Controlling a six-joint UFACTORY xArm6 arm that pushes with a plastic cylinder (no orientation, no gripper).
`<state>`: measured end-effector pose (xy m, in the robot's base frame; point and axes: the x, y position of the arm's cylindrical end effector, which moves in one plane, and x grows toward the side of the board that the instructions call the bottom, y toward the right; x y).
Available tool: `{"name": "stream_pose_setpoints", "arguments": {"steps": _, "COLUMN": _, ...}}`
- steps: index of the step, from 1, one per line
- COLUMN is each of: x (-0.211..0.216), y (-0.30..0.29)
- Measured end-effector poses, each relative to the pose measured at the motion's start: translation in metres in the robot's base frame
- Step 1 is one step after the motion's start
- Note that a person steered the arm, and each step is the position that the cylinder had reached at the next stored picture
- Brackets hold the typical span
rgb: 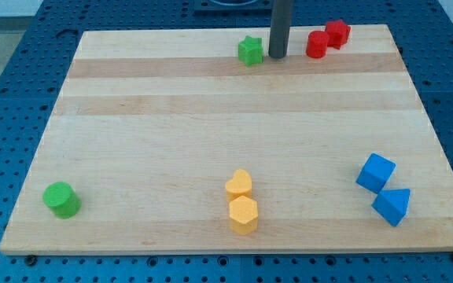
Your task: Push the green star to the top left
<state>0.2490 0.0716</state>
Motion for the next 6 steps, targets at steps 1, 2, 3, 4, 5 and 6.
{"name": "stream_pose_setpoints", "arguments": {"steps": 1, "x": -0.013, "y": -0.044}}
{"name": "stream_pose_setpoints", "arguments": {"steps": 2, "x": -0.005, "y": -0.057}}
{"name": "stream_pose_setpoints", "arguments": {"steps": 3, "x": -0.003, "y": -0.025}}
{"name": "stream_pose_setpoints", "arguments": {"steps": 4, "x": 0.008, "y": -0.007}}
{"name": "stream_pose_setpoints", "arguments": {"steps": 5, "x": 0.038, "y": -0.024}}
{"name": "stream_pose_setpoints", "arguments": {"steps": 6, "x": 0.028, "y": -0.057}}
